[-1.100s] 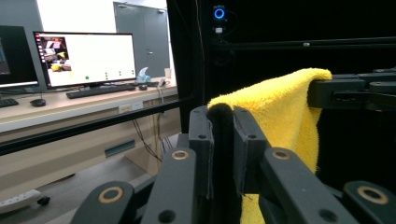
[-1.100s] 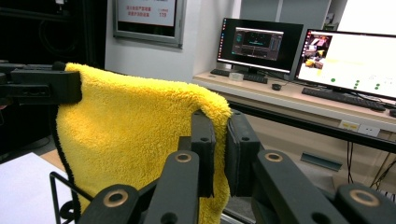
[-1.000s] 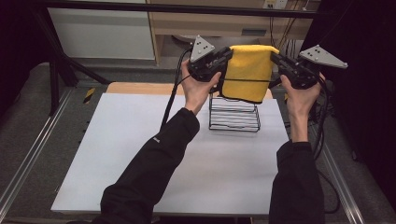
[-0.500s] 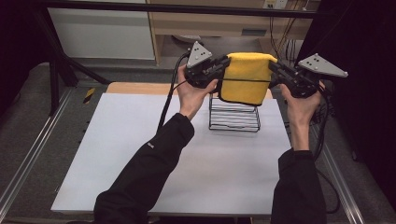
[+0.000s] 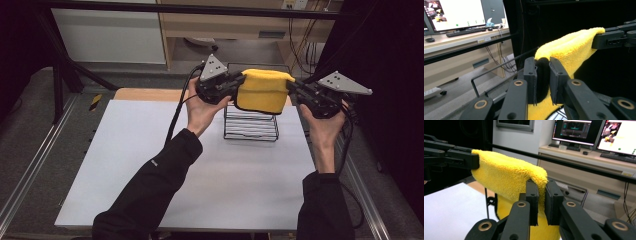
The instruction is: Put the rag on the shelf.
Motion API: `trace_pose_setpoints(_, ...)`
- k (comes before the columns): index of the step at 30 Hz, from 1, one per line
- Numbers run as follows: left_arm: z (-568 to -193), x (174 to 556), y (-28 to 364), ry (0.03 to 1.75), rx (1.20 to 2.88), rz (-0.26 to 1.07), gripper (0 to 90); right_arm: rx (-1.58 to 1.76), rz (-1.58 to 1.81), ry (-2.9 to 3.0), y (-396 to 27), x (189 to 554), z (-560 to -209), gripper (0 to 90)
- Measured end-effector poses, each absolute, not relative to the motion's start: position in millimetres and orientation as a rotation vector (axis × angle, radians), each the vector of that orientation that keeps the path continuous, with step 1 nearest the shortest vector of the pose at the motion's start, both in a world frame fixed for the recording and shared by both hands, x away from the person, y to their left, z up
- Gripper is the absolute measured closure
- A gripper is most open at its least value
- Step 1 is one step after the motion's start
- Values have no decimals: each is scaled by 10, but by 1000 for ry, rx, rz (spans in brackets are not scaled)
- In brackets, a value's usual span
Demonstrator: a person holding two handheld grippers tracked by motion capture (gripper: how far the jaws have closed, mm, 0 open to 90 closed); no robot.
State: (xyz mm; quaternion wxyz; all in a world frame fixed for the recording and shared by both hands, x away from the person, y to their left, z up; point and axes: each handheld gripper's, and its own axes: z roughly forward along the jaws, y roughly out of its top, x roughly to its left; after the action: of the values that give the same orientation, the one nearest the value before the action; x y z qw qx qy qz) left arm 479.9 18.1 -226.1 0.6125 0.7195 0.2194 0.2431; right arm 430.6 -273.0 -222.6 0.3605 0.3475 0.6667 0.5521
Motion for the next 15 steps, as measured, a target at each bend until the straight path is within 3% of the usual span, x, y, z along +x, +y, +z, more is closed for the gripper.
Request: trace_pose_setpoints(15, -2481, 4655, 213, 495, 1720, 531, 747, 918, 1396, 1821, -2771, 4219, -2515, 816)
